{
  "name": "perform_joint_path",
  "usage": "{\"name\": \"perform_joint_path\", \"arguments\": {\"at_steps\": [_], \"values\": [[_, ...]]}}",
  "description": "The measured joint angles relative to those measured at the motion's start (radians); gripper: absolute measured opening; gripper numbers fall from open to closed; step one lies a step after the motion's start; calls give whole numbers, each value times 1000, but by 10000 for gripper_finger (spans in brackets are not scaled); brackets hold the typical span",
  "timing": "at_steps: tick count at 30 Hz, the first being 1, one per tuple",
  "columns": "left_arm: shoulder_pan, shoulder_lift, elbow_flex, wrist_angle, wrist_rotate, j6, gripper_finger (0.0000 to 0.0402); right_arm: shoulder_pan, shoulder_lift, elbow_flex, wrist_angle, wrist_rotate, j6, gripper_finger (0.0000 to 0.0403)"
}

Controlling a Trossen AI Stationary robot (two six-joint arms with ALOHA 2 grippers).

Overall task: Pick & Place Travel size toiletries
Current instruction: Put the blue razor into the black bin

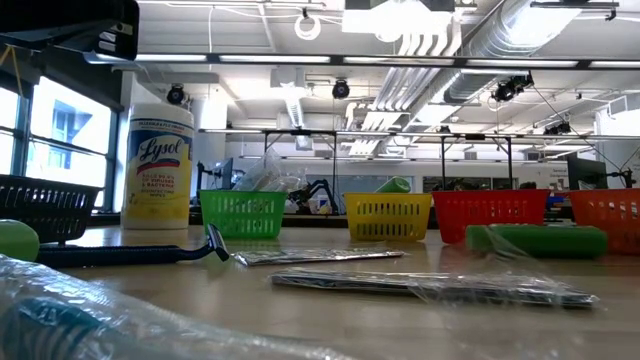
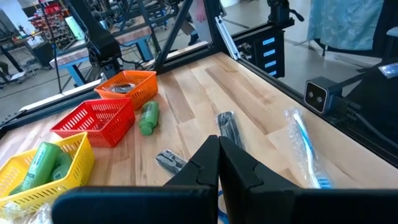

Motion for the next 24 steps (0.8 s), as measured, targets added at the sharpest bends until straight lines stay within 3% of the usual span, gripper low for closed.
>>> {"name": "perform_joint_path", "arguments": {"at_steps": [3,11,18,24], "values": [[0,0,0,6,0,1,0,-3,-97,-225,259,-149,-62,12],[0,0,0,26,0,2,0,-54,-410,-779,717,-342,-113,6],[0,0,0,20,0,4,0,-58,-597,-1170,987,-373,-80,6],[0,0,0,19,0,4,0,-58,-623,-1387,1180,-373,-73,6]]}}
